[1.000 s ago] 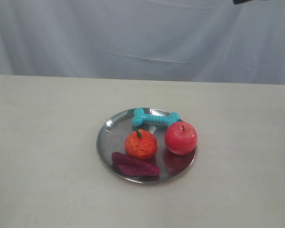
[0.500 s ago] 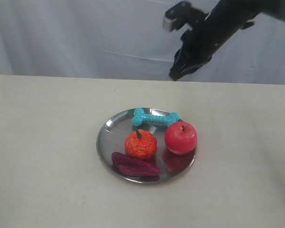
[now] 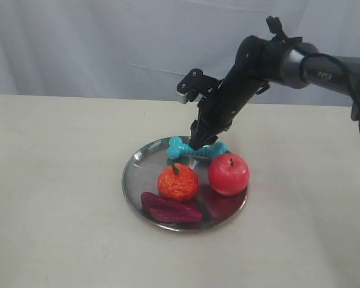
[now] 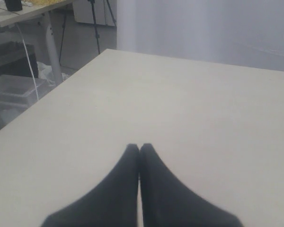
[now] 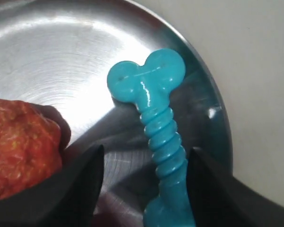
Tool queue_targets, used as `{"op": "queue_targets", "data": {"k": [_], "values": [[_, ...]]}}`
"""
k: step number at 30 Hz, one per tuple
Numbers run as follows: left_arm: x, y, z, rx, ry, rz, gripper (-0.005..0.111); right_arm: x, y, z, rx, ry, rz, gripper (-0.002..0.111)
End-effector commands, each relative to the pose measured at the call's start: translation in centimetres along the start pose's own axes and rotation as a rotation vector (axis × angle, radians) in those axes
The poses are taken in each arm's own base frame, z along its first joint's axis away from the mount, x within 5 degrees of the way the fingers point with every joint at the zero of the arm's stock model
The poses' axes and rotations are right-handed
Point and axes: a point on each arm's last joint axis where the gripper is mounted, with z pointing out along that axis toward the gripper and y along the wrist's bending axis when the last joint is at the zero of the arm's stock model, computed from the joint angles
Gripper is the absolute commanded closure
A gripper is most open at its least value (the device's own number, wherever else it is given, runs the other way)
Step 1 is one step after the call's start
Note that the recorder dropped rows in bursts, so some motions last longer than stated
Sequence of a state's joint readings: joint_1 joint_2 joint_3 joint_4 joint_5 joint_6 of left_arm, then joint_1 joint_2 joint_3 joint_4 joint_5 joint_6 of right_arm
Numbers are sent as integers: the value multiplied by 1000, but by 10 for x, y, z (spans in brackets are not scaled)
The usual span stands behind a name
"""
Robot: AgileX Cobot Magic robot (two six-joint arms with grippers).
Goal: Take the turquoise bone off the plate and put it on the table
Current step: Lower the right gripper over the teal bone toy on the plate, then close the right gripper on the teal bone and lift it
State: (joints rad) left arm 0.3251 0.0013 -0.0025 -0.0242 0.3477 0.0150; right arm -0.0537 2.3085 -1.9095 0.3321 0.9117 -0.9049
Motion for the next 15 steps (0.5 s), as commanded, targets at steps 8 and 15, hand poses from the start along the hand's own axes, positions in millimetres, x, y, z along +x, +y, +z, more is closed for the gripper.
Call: {"op": "queue_targets", "data": {"k": [8,15], "values": [[0,0,0,-2,-4,-6,107,6,-10,29,56,-25,-30,57],[0,0,0,-2,-4,-6,107,12,-11,46,56,-17,-22,57]]}}
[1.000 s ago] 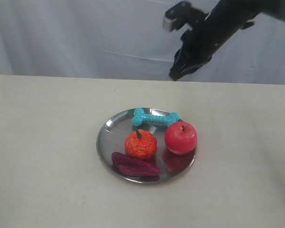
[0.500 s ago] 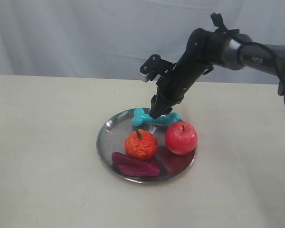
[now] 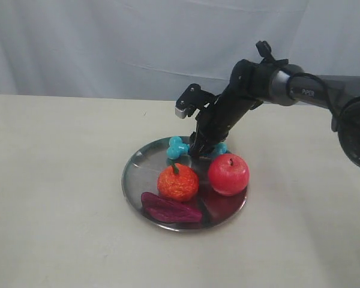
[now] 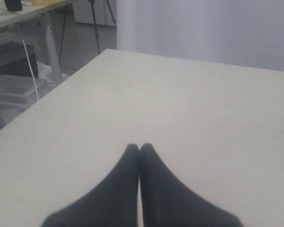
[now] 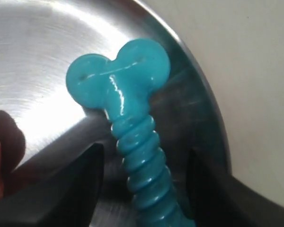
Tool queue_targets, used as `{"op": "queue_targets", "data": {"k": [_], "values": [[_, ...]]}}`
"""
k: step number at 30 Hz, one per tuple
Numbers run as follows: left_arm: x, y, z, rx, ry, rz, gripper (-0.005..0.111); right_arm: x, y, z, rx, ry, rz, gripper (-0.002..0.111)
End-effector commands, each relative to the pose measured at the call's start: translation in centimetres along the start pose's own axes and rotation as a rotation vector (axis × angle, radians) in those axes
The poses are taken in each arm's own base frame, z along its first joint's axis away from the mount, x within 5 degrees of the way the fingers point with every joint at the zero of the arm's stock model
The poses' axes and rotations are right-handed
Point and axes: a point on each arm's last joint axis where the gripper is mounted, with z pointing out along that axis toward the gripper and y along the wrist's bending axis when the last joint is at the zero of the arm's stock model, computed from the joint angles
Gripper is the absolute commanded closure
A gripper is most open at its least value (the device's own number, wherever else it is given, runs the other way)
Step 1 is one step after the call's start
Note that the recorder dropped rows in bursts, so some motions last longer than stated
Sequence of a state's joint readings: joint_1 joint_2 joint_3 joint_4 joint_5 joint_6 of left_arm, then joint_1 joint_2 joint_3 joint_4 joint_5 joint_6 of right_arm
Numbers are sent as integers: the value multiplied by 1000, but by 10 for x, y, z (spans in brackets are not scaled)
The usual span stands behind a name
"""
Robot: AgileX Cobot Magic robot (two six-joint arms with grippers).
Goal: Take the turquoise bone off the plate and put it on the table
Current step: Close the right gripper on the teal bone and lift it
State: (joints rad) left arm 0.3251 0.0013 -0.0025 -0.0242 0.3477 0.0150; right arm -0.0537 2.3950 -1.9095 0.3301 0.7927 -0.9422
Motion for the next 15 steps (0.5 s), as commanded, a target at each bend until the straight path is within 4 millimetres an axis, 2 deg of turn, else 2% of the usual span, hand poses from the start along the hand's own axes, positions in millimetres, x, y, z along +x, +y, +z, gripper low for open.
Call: {"op": "queue_targets", "data": {"k": [1,3,4,7,9,12,15], "values": [[0,0,0,-2,-4,-6,107,2,-3,8,16,-11,-3,57],[0,0,0,-2,-4,-6,107,2,-4,11,29,-18,-2,58],[0,0,0,-2,-4,-6,107,1,-4,11,31,-26,3,63],[0,0,0,-2,-4,-6,107,-1,-5,8,39,-46,13,91],[0,0,0,-2,-4,-6,107,-7,-5,-1,43,-71,31,109],[0,0,0,-2,-4,-6,107,-22,-6,-27,57,-158,70,108],[0,0,0,-2,-4,-6,107,-42,-6,-71,100,-264,92,108]]}}
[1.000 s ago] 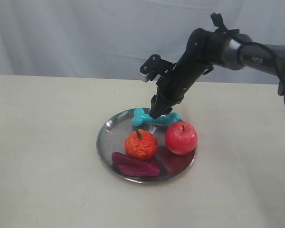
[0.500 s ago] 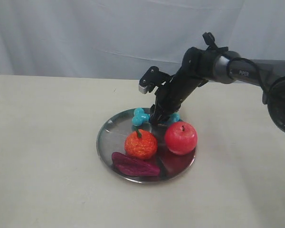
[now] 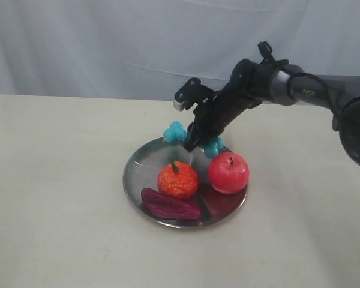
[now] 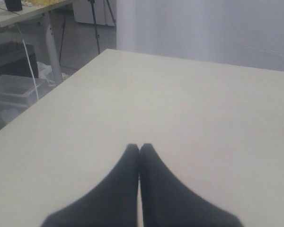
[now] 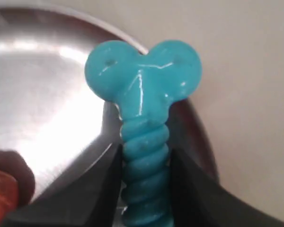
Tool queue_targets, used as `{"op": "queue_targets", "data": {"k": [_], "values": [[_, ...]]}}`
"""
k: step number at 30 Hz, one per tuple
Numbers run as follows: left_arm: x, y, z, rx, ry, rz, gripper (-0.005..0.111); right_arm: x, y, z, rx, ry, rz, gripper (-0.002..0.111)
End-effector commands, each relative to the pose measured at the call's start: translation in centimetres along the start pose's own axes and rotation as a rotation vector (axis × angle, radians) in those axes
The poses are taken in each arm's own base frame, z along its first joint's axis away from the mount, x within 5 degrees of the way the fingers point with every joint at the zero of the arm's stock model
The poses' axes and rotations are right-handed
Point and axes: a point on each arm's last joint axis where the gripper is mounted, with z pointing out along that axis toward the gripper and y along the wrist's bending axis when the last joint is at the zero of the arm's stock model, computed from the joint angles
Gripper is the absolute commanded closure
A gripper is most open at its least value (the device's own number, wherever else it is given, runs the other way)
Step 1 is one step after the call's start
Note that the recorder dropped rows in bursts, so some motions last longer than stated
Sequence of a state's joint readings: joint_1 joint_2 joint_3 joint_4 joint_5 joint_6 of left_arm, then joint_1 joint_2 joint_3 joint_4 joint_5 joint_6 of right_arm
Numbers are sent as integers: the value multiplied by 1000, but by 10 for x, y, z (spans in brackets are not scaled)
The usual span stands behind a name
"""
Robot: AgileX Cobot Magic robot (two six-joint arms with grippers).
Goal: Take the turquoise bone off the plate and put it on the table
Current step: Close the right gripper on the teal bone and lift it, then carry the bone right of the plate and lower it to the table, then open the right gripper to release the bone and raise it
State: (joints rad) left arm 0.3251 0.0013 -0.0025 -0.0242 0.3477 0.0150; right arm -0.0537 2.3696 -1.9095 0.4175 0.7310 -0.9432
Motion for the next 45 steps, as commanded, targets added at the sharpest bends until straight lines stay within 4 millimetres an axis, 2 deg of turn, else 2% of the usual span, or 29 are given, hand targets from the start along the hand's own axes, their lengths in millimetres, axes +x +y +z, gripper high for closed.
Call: {"op": "queue_targets", "data": {"k": [1,4,8,9,10,11,12,13,14,15,16,18,22,25,28,34,38,45], "values": [[0,0,0,-2,-4,-6,107,-43,-4,-72,93,-199,64,108],[0,0,0,-2,-4,-6,107,-61,-6,-124,162,-296,156,108],[0,0,0,-2,-4,-6,107,-66,-11,-184,256,-360,272,108],[0,0,0,-2,-4,-6,107,-62,-16,-213,312,-366,358,108],[0,0,0,-2,-4,-6,107,-57,-20,-225,343,-357,392,108],[0,0,0,-2,-4,-6,107,-45,-26,-251,399,-333,488,108],[0,0,0,-2,-4,-6,107,-39,-29,-259,419,-314,527,108],[0,0,0,-2,-4,-6,107,-20,-38,-274,462,-241,622,108],[0,0,0,-2,-4,-6,107,-11,-41,-277,471,-203,659,108],[0,0,0,-2,-4,-6,107,10,-49,-282,475,-102,736,108],[0,0,0,-2,-4,-6,107,18,-52,-282,469,-66,771,108],[0,0,0,-2,-4,-6,107,41,-59,-276,446,40,856,108],[0,0,0,-2,-4,-6,107,66,-56,-247,403,145,906,108],[0,0,0,-2,-4,-6,107,85,-48,-205,396,142,951,108],[0,0,0,-2,-4,-6,107,97,-40,-174,385,137,979,108],[0,0,0,-2,-4,-6,107,136,-14,-96,292,312,1038,108],[0,0,0,-2,-4,-6,107,140,-1,-72,253,375,1019,108],[0,0,0,-2,-4,-6,107,135,8,-62,233,387,999,108]]}}
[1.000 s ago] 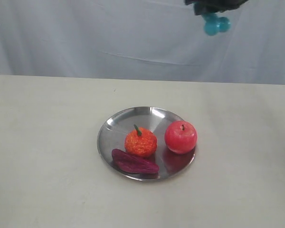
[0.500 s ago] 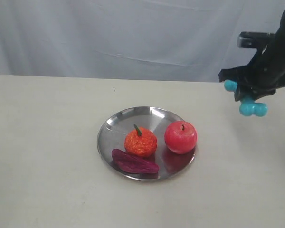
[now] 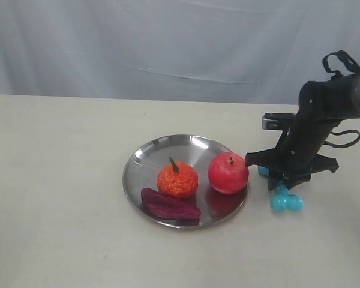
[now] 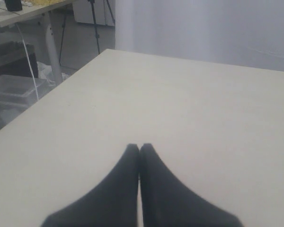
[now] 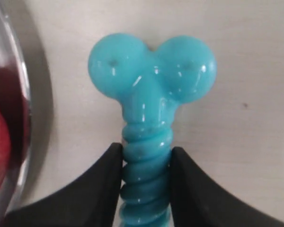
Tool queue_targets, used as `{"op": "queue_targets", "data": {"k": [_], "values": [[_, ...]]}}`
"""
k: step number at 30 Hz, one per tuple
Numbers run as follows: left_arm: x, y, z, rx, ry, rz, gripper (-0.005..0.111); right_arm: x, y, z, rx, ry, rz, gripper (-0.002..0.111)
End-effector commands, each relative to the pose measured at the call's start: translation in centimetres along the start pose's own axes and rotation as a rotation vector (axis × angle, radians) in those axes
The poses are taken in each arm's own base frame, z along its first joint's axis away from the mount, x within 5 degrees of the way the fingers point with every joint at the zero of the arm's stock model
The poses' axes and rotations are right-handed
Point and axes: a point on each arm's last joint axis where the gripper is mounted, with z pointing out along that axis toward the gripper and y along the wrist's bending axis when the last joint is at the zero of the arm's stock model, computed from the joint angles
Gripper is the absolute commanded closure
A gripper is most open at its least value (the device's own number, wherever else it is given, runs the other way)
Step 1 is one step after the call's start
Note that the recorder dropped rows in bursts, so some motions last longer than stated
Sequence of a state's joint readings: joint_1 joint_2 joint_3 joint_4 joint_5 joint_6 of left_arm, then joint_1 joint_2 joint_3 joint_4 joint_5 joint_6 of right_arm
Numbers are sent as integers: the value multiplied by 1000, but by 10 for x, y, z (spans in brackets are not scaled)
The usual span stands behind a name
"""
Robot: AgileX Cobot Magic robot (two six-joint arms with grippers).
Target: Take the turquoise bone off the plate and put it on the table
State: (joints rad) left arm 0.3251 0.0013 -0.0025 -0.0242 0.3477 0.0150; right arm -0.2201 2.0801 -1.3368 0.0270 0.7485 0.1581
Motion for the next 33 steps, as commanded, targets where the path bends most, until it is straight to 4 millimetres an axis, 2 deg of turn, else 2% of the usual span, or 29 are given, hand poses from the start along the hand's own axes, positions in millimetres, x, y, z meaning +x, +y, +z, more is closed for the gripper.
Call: {"op": "queue_targets", "data": {"k": [1,4,8,9,12,15,19,21,24,28,33], "values": [[0,0,0,-2,-4,-6,107,0,3,2,-10,-3,2,107],[0,0,0,-2,-4,-6,107,1,3,2,-8,5,-10,95],[0,0,0,-2,-4,-6,107,3,3,2,-5,25,-13,66],[0,0,0,-2,-4,-6,107,3,3,2,-5,26,-21,62],[0,0,0,-2,-4,-6,107,3,3,-3,-6,24,-32,59],[0,0,0,-2,-4,-6,107,-1,4,-27,-12,-8,-49,59],[0,0,0,-2,-4,-6,107,-10,5,-85,-1,-85,-91,61],[0,0,0,-2,-4,-6,107,-11,4,-121,9,-147,-103,73],[0,0,0,-2,-4,-6,107,-5,3,-174,2,-298,-114,106],[0,0,0,-2,-4,-6,107,12,1,-238,-26,-532,-121,108],[0,0,0,-2,-4,-6,107,55,-6,-309,-66,-820,-109,108]]}}
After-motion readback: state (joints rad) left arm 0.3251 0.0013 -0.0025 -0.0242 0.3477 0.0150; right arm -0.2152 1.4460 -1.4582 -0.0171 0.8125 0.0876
